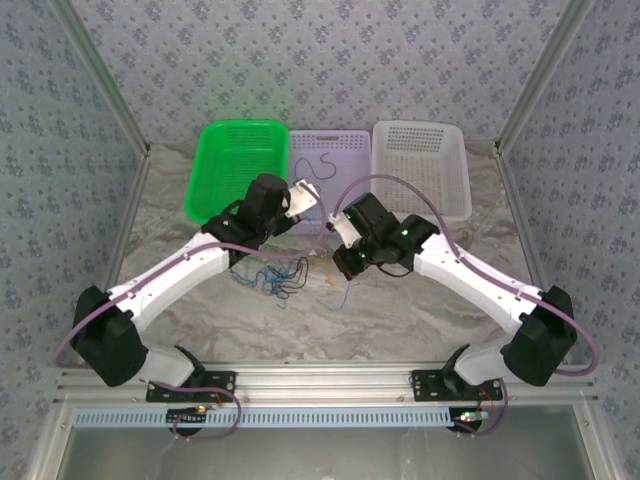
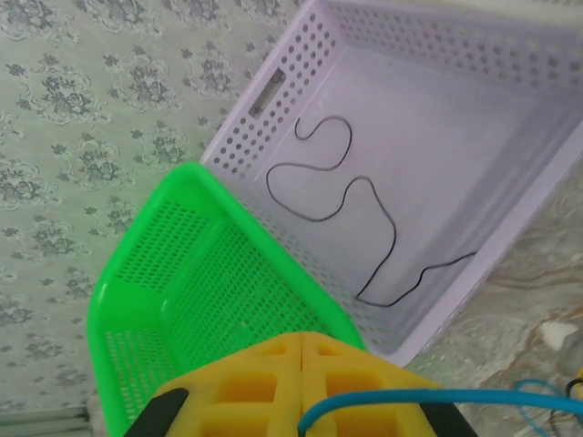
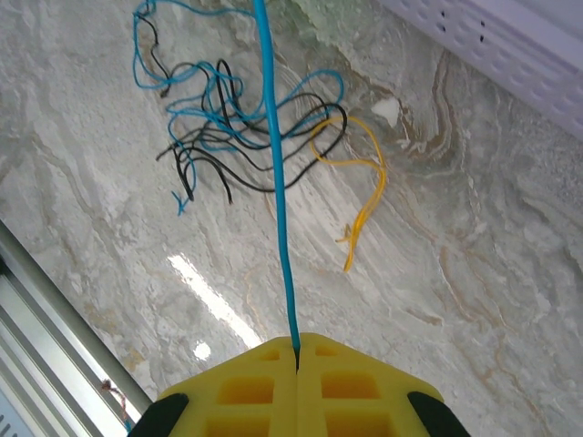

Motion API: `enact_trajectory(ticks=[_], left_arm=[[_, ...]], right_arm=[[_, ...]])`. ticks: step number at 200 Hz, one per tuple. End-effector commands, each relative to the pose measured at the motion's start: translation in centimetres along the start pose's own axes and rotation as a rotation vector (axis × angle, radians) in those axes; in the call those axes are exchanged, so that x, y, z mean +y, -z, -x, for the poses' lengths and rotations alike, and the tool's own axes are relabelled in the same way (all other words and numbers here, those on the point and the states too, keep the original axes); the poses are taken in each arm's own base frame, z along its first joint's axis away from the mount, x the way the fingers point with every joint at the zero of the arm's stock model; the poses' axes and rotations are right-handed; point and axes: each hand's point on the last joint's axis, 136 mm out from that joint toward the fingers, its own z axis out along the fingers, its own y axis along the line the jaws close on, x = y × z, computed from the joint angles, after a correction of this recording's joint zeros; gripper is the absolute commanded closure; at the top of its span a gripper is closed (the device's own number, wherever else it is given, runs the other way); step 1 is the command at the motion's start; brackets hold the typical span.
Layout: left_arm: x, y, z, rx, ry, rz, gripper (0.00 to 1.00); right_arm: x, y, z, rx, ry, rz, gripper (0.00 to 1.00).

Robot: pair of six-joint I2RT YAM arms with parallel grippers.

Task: Untangle the cables

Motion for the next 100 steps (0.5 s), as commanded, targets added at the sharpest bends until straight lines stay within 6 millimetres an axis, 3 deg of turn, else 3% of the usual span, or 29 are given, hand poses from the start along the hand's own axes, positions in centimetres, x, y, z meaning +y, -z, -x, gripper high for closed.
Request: enact_trajectory(ticks=[1,52,58,64,72,85,100], left_arm=[[3.9,1.4,1.3,-0.063,-0.079,0.197,1.0],[4.3,1.1,2.4,-0.099,-0.109,0.22,1.0],[4.2,1.1,2.4,-0.101,-0.098,0.205,0.89],[4.0,1.1,2.5,-0.105,-0.082,0.19,0.69],[3.6,1.0,2.4,-0.11,-0.059,0.172,0.57],[3.1,1.1,2.4,-0.123,-0.02,0.155,0.47],[2.7,1.4,2.4,-0.134,0.048,0.127,0.44]], right_arm=[[0.2,0.0,-2.3,0.079,0.008,-0.012,1.0],[0.5,-0.1,-2.2,0.079,0.015,-0.014,1.0],[0.3,0.1,-1.8,0.065,0.004,-0.012,1.0],[0.1,0.4,-1.3,0.049,-0.009,-0.009,1.0],[-0.1,0.9,-0.6,0.026,-0.026,0.0,1.0],[-0.3,1.8,0.5,-0.013,-0.055,0.029,1.0],[-0.2,3.0,1.8,-0.054,-0.09,0.075,1.0]])
